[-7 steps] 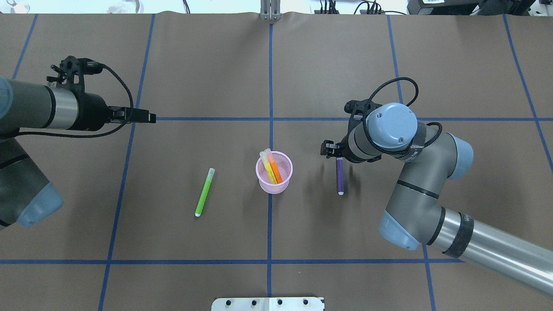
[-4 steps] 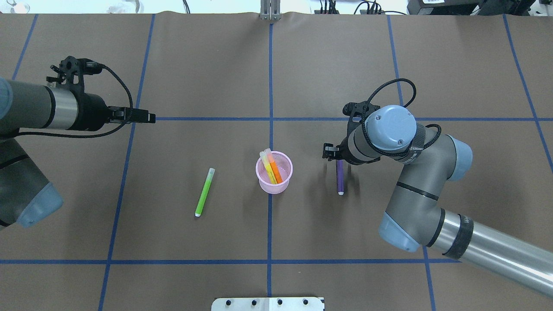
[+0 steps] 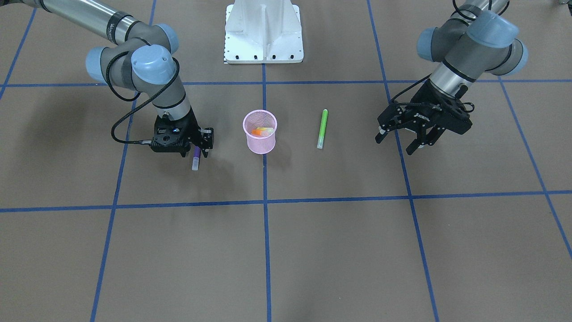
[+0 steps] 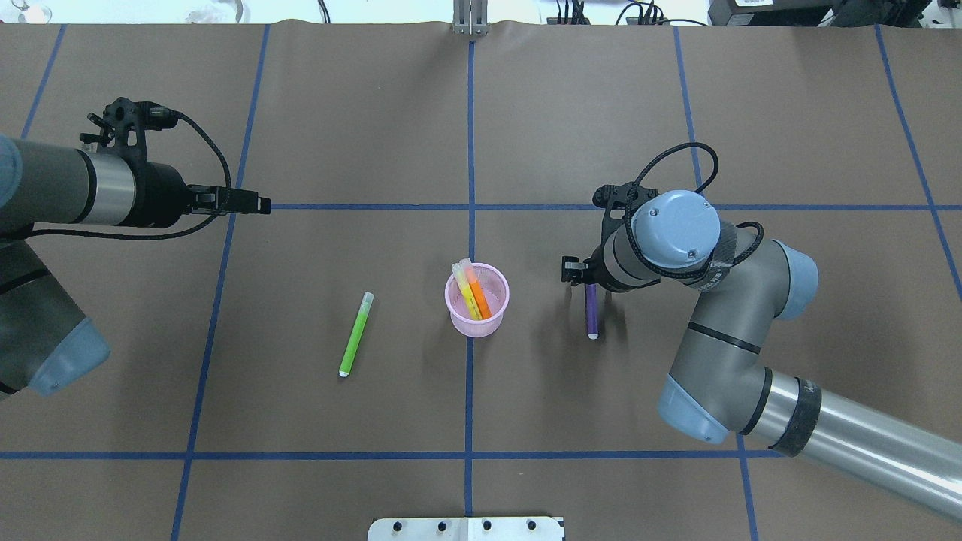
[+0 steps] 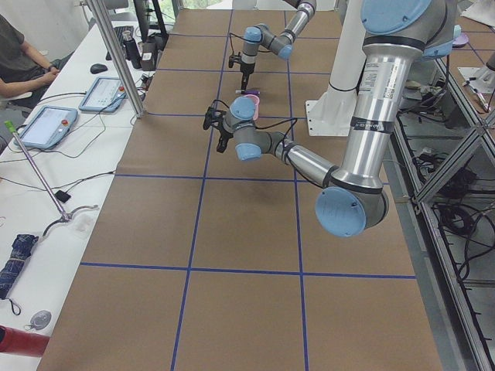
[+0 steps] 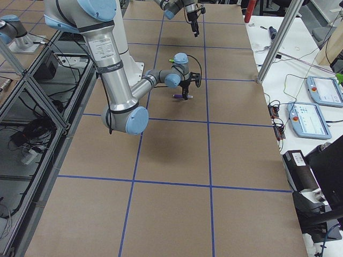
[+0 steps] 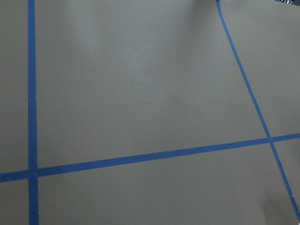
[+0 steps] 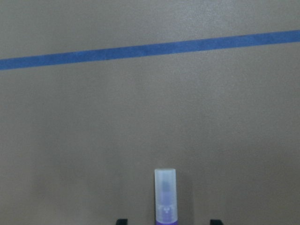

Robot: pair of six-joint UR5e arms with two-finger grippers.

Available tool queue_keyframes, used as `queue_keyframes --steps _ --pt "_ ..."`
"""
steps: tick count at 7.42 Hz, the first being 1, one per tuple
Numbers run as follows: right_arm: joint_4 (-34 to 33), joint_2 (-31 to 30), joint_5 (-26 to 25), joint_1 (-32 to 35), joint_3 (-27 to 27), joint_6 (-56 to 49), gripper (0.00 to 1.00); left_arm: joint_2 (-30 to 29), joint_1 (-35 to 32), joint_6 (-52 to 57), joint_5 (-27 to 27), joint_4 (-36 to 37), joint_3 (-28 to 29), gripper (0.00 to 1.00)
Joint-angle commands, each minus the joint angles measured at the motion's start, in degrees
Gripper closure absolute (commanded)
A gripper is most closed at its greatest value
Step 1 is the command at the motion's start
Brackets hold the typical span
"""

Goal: Collect pens into pen holder
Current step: 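Lower the right gripper onto the purple marker and close it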

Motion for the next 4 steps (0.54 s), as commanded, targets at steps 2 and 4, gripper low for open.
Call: queue_keyframes --steps 2,4 --pt "0.0 -0.17 -0.02 -0.09 -0.1 -0.03 0.37 0.0 -0.09 0.0 0.07 0.0 0.0 0.02" --pt "0.0 -0.17 -0.01 -0.18 -0.1 -0.03 0.38 0.0 -0.09 0.0 0.07 0.0 0.0 0.02"
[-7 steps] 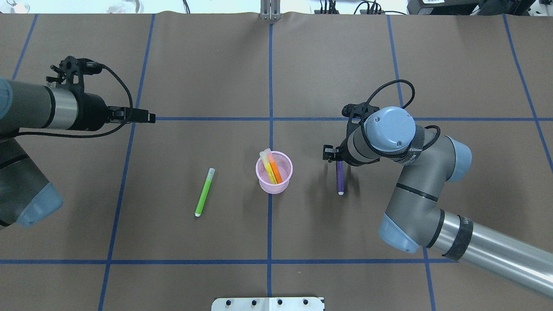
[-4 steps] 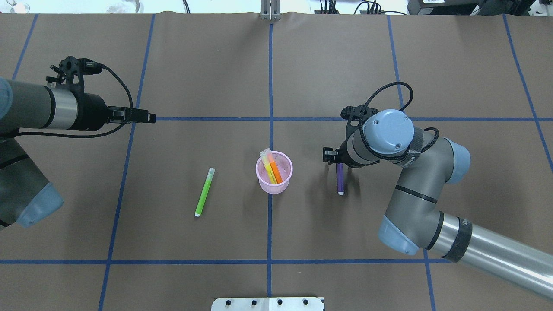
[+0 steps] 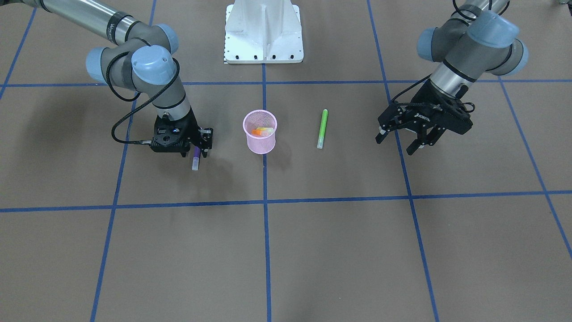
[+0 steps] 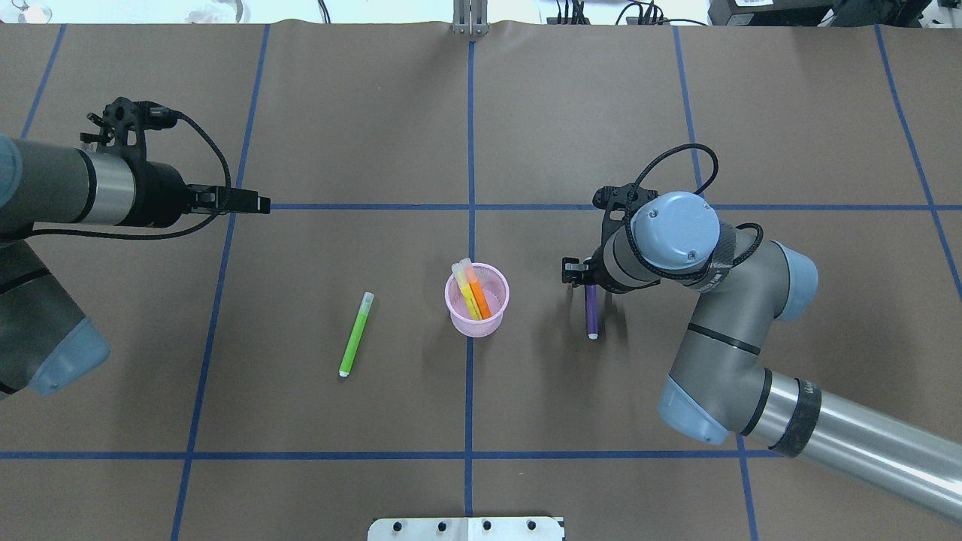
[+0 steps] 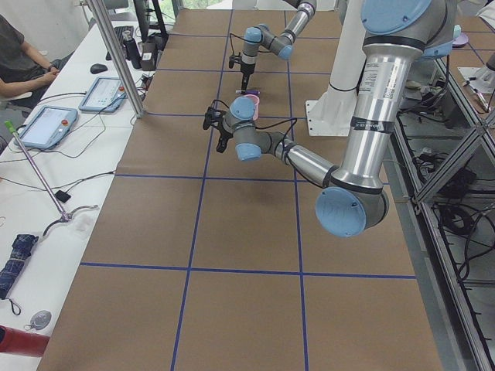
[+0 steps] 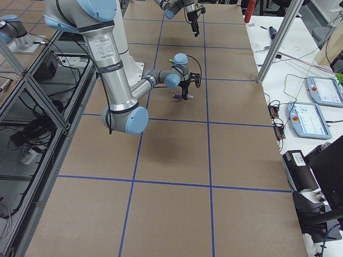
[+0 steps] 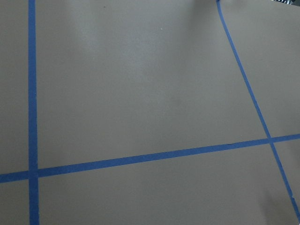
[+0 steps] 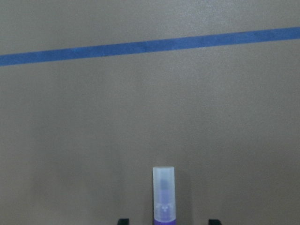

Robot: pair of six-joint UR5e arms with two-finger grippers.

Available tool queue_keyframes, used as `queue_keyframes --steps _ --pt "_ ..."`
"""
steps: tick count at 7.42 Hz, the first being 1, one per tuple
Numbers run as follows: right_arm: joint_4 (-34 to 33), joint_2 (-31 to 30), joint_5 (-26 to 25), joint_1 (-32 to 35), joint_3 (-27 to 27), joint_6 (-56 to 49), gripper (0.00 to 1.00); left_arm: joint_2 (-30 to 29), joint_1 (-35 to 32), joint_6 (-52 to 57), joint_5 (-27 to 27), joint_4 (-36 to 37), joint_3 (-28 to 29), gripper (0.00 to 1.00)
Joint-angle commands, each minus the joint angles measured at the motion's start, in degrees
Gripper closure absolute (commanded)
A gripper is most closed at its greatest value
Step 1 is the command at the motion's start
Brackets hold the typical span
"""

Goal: Collect pens into pen holder
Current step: 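Lower the right gripper onto the purple marker and close it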

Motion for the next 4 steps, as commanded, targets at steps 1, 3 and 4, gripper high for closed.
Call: queue_keyframes --steps 1,3,4 --pt "0.0 -0.02 0.01 -0.15 -0.01 0.0 0.44 0.0 -0.02 0.0 0.0 0.0 0.0 0.02" --pt "0.0 -0.02 -0.08 -0.15 0.08 -0.09 0.65 0.0 -0.11 -0.09 0.0 -0.09 0.0 0.02" --pt "0.0 -0.02 0.01 -0.15 0.08 0.0 0.74 0.0 -0.19 0.0 0.0 -0.09 0.0 0.02"
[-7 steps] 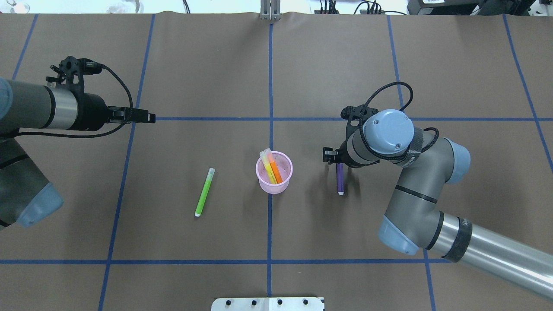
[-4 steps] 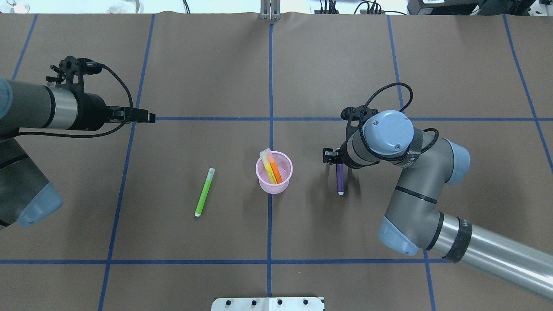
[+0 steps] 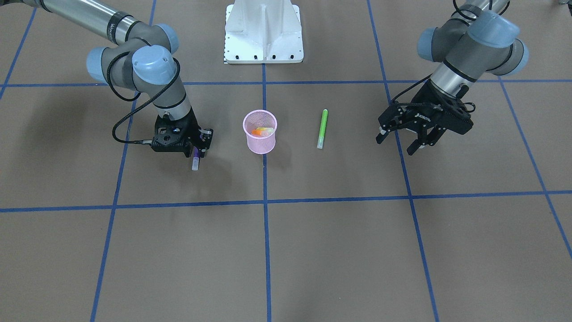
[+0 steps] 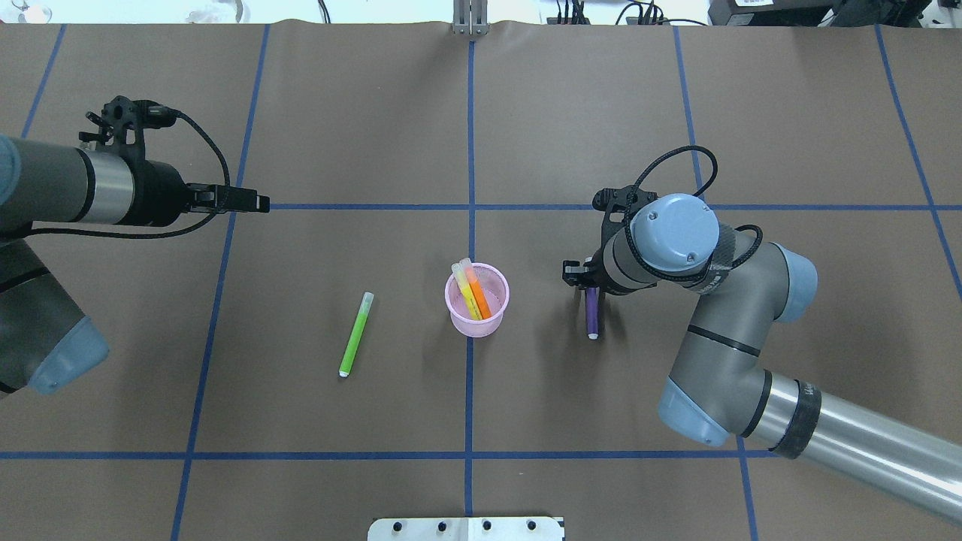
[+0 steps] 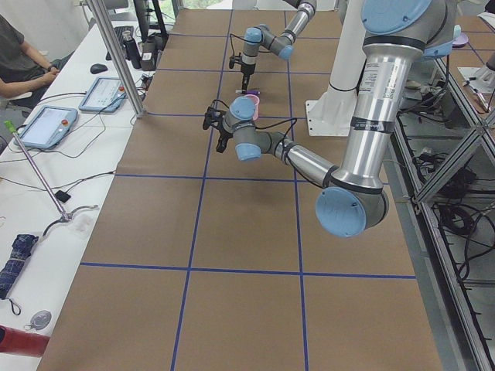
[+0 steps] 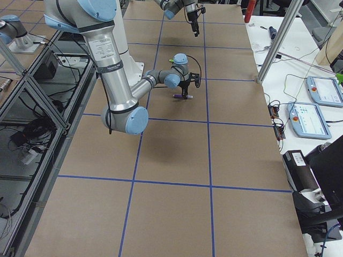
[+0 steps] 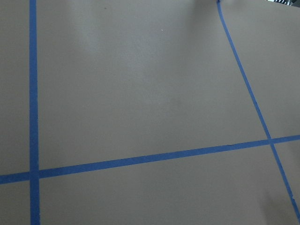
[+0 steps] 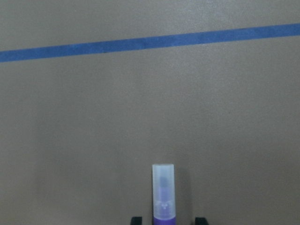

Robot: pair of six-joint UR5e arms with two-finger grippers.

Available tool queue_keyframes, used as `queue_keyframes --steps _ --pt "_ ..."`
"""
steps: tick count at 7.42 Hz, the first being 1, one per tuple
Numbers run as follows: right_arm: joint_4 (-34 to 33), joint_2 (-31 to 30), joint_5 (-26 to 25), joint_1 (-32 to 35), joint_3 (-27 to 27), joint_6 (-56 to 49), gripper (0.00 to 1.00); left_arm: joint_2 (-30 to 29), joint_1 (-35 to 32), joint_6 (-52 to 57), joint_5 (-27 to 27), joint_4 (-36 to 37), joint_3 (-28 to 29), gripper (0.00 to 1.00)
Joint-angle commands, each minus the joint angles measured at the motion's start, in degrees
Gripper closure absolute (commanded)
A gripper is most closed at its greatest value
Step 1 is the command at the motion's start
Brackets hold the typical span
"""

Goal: Collect pens into pen holder
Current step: 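Lower the right gripper onto the purple marker and close it, then lift the purple marker with the right gripper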

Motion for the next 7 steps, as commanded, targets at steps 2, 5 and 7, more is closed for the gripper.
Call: queue_keyframes --steps 2,5,7 --pt "0.0 0.0 0.04 0.08 0.3 0.04 0.84 0.0 -0.07 -0.05 0.0 -0.03 0.0 0.02" --pt "-2.09 0.0 0.48 2.0 5.64 0.04 1.0 -0.09 -0.07 -0.23 0.0 -0.12 -0.35 0.02" --pt "-3.95 0.26 -5.55 2.37 11.27 0.56 1.0 -0.26 -0.07 -0.49 0.0 -0.12 -0.53 0.02"
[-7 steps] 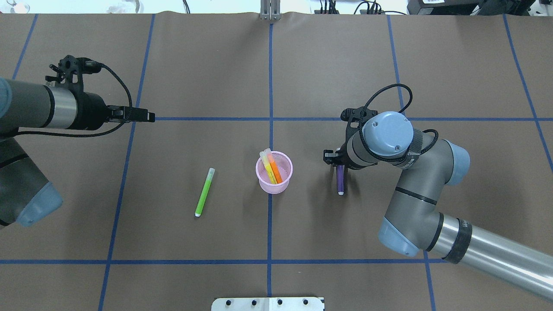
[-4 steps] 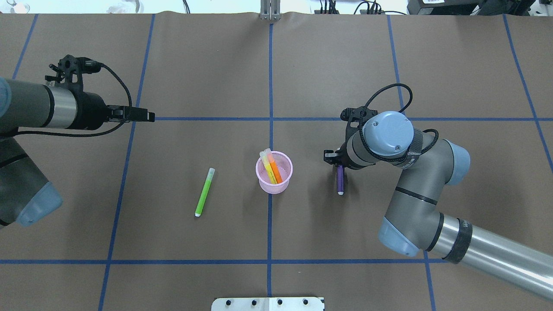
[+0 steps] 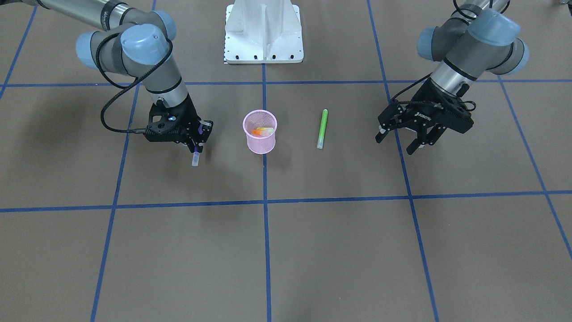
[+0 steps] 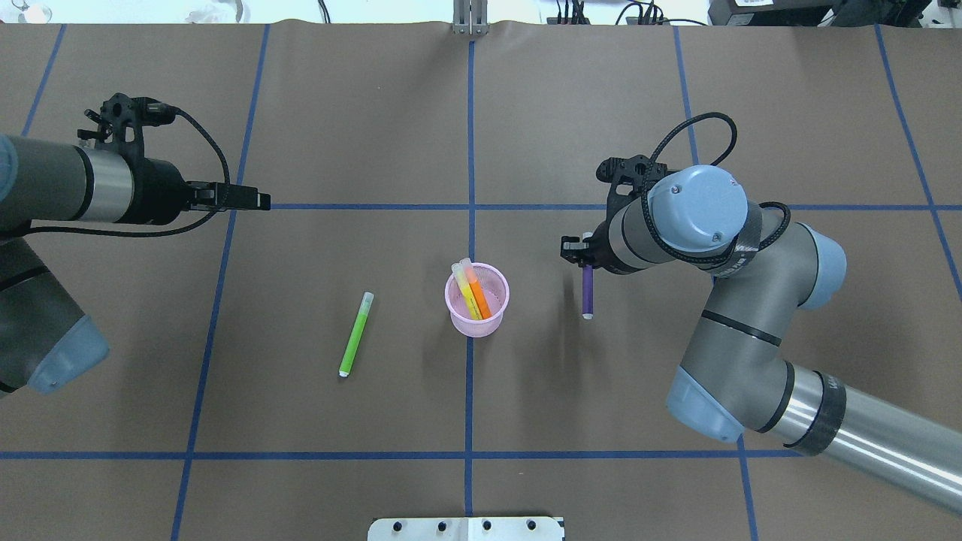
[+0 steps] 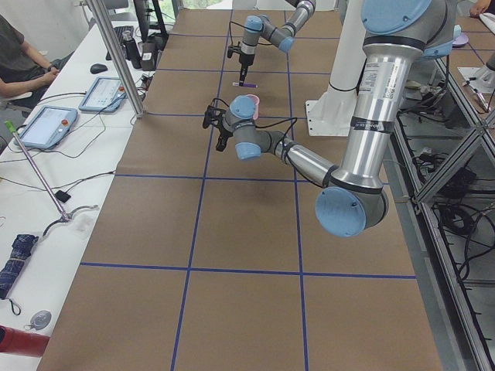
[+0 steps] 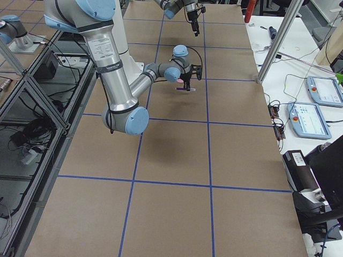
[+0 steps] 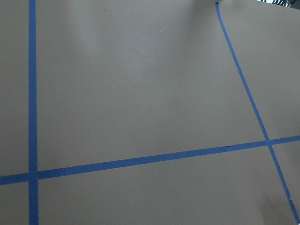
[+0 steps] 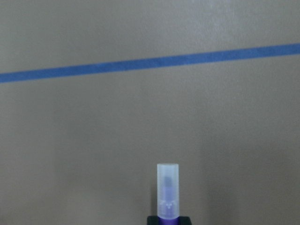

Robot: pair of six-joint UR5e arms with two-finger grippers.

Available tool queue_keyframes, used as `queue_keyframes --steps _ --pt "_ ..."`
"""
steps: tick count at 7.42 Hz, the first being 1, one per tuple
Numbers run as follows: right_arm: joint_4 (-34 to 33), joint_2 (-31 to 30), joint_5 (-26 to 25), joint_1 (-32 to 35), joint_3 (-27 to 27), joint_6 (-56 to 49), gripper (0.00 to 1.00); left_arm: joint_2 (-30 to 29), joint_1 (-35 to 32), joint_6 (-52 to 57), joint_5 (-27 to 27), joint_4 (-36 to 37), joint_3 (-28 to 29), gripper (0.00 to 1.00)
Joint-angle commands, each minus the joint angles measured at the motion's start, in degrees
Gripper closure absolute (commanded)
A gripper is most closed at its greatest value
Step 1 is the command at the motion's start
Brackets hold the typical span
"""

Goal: Collect pens into pen holder
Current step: 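Lift the purple marker with the right gripper, then carry the purple marker over the pink cup and release it inside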

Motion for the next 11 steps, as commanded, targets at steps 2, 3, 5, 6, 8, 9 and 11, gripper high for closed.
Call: queue_keyframes --steps 2,3,5,6,8,9,11 --pt "-0.58 0.44 -14.14 -2.53 8.98 1.77 1.0 -0.11 -0.09 -0.27 0.0 0.0 -0.12 0.02" --pt "0.12 0.44 -21.15 -6.29 10.14 2.3 1.0 -0.19 -0.09 -0.35 0.0 0.0 -0.12 0.02" --pt "5.01 0.7 -36.97 -13.6 10.51 2.39 1.0 -0.28 -0.09 -0.35 0.0 0.0 -0.12 0.02" --pt "8.7 0.44 -42.7 -16.32 10.42 2.31 1.0 -0.19 -0.18 -0.35 0.0 0.0 -0.12 0.02" --pt "10.5 0.79 -52.12 -22.55 9.64 2.31 1.0 -0.11 -0.44 -0.09 0.0 0.08 0.14 0.02" --pt "10.58 1.66 -53.72 -23.29 7.19 1.96 1.0 -0.11 -0.44 0.0 0.0 0.08 0.23 0.02" --pt "10.58 2.63 -54.44 -23.21 4.54 1.78 1.0 -0.02 -0.53 -0.09 -0.09 0.08 0.23 0.02"
